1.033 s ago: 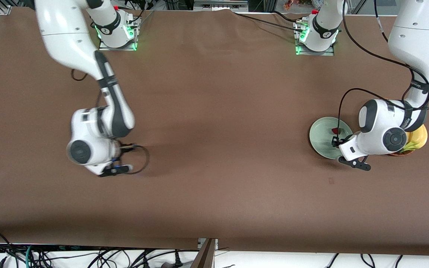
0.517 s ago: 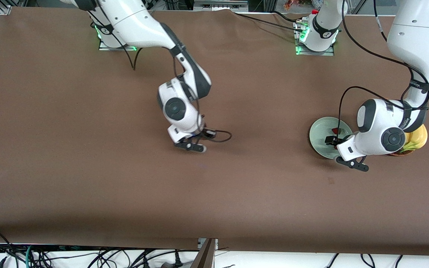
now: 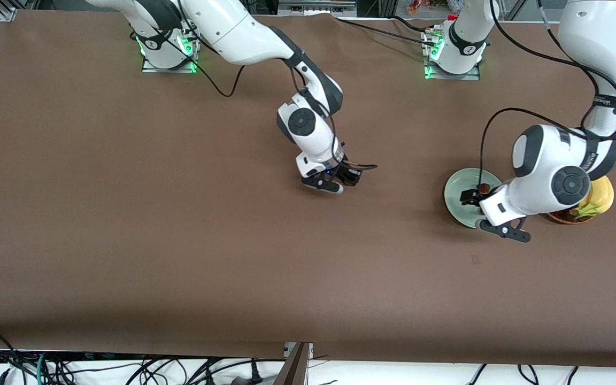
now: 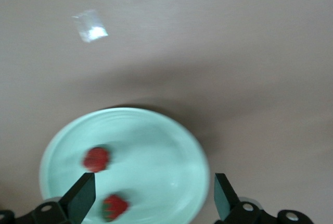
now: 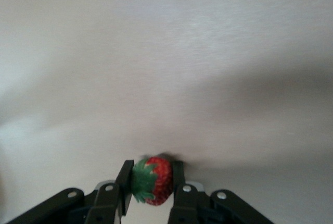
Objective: Collect all strawberries into plate
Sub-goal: 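Carry the third strawberry toward the plate and release it on the table, then grasp the third strawberry with the left gripper while the right gripper withdraws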
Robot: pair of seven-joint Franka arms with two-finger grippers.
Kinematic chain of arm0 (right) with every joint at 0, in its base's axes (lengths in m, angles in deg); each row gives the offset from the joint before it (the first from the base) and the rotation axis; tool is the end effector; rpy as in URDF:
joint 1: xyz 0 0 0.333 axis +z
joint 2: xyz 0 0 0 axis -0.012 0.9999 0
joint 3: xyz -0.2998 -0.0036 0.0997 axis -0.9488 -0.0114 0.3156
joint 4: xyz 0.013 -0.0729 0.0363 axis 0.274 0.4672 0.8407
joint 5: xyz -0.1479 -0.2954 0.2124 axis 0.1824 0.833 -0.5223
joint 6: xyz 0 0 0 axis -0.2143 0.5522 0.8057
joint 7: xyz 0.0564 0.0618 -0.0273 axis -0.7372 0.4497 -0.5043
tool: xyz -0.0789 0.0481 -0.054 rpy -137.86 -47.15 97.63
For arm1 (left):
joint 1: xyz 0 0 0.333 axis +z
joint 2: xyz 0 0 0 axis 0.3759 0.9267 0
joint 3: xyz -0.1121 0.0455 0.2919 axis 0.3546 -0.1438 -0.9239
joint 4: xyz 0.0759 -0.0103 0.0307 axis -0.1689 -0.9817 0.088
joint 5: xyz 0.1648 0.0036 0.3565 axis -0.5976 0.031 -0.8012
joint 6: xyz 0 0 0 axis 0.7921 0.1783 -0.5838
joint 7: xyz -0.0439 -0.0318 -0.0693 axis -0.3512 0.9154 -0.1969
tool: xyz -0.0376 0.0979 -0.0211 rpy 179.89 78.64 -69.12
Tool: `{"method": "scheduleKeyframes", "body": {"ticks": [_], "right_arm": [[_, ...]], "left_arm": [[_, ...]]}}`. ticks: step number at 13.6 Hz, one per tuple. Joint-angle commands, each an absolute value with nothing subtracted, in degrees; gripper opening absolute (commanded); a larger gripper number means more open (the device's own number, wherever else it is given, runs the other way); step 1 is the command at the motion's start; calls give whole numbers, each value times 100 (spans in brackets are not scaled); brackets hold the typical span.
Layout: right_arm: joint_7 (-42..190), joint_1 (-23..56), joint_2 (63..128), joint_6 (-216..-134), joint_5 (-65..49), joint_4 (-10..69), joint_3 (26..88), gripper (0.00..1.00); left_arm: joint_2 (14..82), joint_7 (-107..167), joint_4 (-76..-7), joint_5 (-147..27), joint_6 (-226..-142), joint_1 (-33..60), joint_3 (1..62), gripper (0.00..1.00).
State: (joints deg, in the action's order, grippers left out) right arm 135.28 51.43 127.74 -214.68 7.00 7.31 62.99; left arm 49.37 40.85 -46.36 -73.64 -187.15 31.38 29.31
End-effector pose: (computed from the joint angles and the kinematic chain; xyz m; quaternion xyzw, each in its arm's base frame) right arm 0.4747 0.5996 0.1698 -0.9584 0.1841 -0.0144 0.2175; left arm 0.6222 -0.0588 0.2721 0.9895 -0.1110 -0.0878 0.0280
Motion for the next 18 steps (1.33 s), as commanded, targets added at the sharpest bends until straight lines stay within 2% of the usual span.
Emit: {"method": "scheduleKeyframes", "body": {"ticks": [1, 3, 5, 9, 12, 16, 18], "right_arm": [[13701, 5248, 12979, -21454, 627, 293, 6289, 100], [13641, 5100, 12743, -21070, 705, 293, 6158, 100], [13274, 4837, 12453, -20149, 933, 171, 5912, 100], [11606, 3775, 11689, -18260, 996, 134, 5920, 100], [10341, 3088, 11205, -16616, 1371, 126, 5728, 100], [9204, 2893, 10642, -15462, 1848, 126, 5061, 100], [8626, 2841, 10466, -15022, 1848, 134, 4744, 100]], "left_arm": [[5018, 3164, -4671, -7267, -18735, 2939, 3079, 100], [5071, 2329, -4663, -7267, -18735, 2727, 3079, 100], [5071, 1923, -4645, -7267, -18743, 2578, 3088, 100], [5089, 1186, -4680, -7013, -18778, 2332, 3210, 100], [5097, -305, -4698, -6783, -18962, 1744, 3228, 100], [5536, -2152, -4821, -6835, -20340, 927, 3211, 100], [5756, -2543, -4829, -6862, -20632, 662, 3176, 100]]}}
